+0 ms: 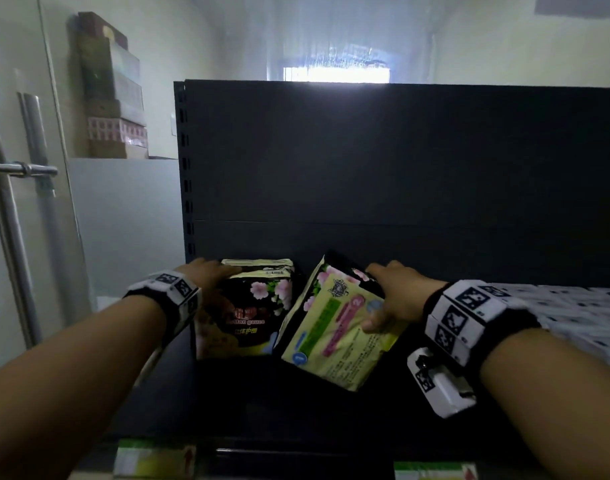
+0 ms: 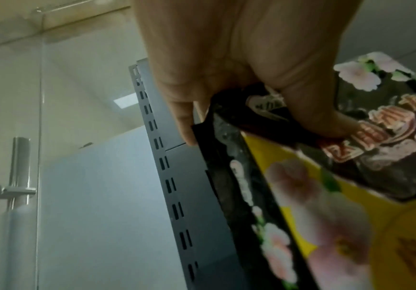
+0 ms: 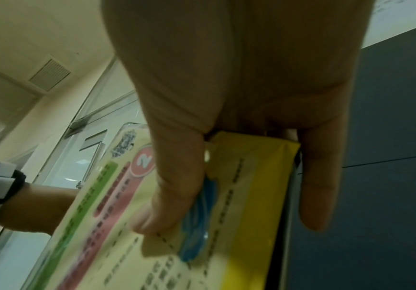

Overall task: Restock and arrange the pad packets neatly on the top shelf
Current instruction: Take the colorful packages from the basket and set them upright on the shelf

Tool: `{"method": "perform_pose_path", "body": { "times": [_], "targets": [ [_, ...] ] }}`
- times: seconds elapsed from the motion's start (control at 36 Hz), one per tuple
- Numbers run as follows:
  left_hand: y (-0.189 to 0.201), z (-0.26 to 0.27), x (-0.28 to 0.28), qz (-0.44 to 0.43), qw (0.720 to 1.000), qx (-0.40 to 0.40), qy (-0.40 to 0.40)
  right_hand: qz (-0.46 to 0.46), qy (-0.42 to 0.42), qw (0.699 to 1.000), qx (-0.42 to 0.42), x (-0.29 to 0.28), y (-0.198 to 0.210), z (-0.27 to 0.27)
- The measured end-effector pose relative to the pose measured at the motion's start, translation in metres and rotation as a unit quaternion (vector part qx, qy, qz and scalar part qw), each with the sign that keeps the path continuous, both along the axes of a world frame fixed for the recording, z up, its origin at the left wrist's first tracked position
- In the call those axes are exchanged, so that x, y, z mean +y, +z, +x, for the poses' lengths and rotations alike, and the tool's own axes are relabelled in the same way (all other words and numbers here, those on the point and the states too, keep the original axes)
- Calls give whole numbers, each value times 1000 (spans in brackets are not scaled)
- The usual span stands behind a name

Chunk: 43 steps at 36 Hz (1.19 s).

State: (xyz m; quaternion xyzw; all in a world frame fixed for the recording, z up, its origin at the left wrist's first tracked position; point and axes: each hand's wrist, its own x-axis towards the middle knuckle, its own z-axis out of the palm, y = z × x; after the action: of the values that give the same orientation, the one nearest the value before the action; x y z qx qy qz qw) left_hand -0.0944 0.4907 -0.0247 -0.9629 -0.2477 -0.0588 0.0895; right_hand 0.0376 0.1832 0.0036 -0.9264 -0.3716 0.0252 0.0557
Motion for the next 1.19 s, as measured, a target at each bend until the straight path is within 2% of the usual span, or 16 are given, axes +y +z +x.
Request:
{"method": "perform_pose_path", "body": {
  "times": [0.14, 0.28, 0.33, 0.39, 0.44, 0.5, 0.56, 0.61, 0.64, 0.69, 0.78, 0.92, 1.0, 1.08, 1.14, 1.19],
  "targets": [
    [-11, -3, -8, 23, 1000, -12, 16, 25, 16, 1000, -10, -5, -4, -5],
    [4, -10, -30, -43, 987, -151, -22, 110, 55, 992, -23, -27, -5, -4],
    [18, -15, -42, -85, 975, -203, -41, 169, 97, 978, -72, -39, -4, -4],
    [30, -20, -57, -156, 955, -242, -65, 256, 141, 938, -186, -49, -3, -8],
    [37, -23, -74, -258, 918, -287, -90, 355, 182, 867, -297, -57, 1, -13],
    [43, -23, -94, -385, 858, -325, -98, 434, 214, 798, -359, -64, 5, -15],
    [49, -23, -114, -518, 786, -324, -92, 472, 224, 748, -409, -66, 10, -12],
    [54, -23, -128, -644, 703, -287, -99, 516, 223, 709, -425, -66, 14, -10],
    [55, -23, -133, -679, 676, -260, -116, 537, 224, 695, -424, -66, 16, -9],
    [55, -25, -142, -701, 658, -221, -165, 554, 226, 683, -418, -66, 15, -7],
    [52, -25, -150, -689, 660, -223, -199, 528, 197, 707, -428, -68, 7, 0],
    [45, -28, -153, -547, 726, -359, -210, 494, 168, 766, -377, -69, -5, 2],
    [41, -36, -147, -509, 725, -407, -223, 520, 178, 770, -324, -63, -5, 0],
    [40, -49, -137, -481, 738, -423, -211, 586, 146, 779, -169, -51, 7, -4],
    [41, -60, -131, -460, 755, -424, -198, 635, 130, 761, -33, -41, 13, -5],
    [46, -73, -127, -446, 761, -432, -187, 655, 103, 748, 40, -32, 22, -10]
  ]
}}
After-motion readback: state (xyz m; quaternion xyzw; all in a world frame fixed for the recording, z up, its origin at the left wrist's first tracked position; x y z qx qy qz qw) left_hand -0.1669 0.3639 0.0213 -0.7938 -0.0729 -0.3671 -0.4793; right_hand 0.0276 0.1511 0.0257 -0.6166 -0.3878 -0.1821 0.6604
